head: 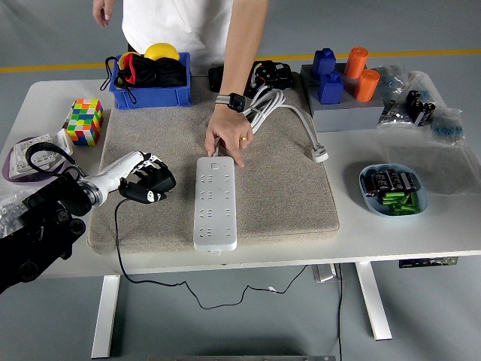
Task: Pull the plug out,throw it away,press the button
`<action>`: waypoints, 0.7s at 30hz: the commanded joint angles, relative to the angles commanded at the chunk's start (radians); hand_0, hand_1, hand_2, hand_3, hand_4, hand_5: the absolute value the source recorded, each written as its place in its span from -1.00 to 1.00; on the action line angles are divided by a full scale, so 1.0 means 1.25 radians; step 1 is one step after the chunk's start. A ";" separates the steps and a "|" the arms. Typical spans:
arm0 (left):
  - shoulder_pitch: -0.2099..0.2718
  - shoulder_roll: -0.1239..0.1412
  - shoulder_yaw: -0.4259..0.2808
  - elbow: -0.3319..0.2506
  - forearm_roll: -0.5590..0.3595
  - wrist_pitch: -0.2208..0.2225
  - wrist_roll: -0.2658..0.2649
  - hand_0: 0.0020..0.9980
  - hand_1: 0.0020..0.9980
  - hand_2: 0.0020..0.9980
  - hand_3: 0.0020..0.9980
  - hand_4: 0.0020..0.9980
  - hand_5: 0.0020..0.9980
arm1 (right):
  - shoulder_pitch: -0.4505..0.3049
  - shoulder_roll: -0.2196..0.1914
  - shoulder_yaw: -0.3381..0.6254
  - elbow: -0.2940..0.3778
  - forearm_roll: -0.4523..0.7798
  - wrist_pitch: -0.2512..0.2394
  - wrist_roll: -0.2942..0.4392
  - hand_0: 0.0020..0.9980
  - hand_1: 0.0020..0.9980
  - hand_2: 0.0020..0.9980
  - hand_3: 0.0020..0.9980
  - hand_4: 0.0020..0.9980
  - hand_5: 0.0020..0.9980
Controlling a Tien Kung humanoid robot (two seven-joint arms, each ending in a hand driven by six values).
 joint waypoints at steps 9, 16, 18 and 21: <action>0.000 0.002 -0.005 -0.011 -0.001 0.006 -0.005 0.68 0.82 0.76 0.81 0.99 -0.92 | 0.000 -0.001 -0.002 0.000 0.000 0.000 -0.001 0.48 0.33 0.29 0.23 0.31 -0.06; 0.000 0.001 -0.005 -0.071 0.004 0.048 -0.053 0.68 0.70 0.57 0.68 0.96 -0.92 | -0.001 0.000 -0.004 0.000 0.000 0.000 -0.001 0.48 0.33 0.29 0.23 0.31 -0.06; -0.003 -0.002 -0.001 -0.105 0.005 0.064 -0.069 0.68 0.70 0.57 0.68 0.96 -0.92 | -0.002 0.000 -0.005 0.000 0.000 0.000 0.000 0.48 0.33 0.29 0.23 0.31 -0.06; -0.010 -0.007 0.004 -0.137 0.001 0.073 -0.074 0.26 0.20 0.01 0.58 0.48 -1.00 | -0.002 0.000 -0.005 0.000 0.001 0.000 0.001 0.48 0.33 0.29 0.23 0.31 -0.05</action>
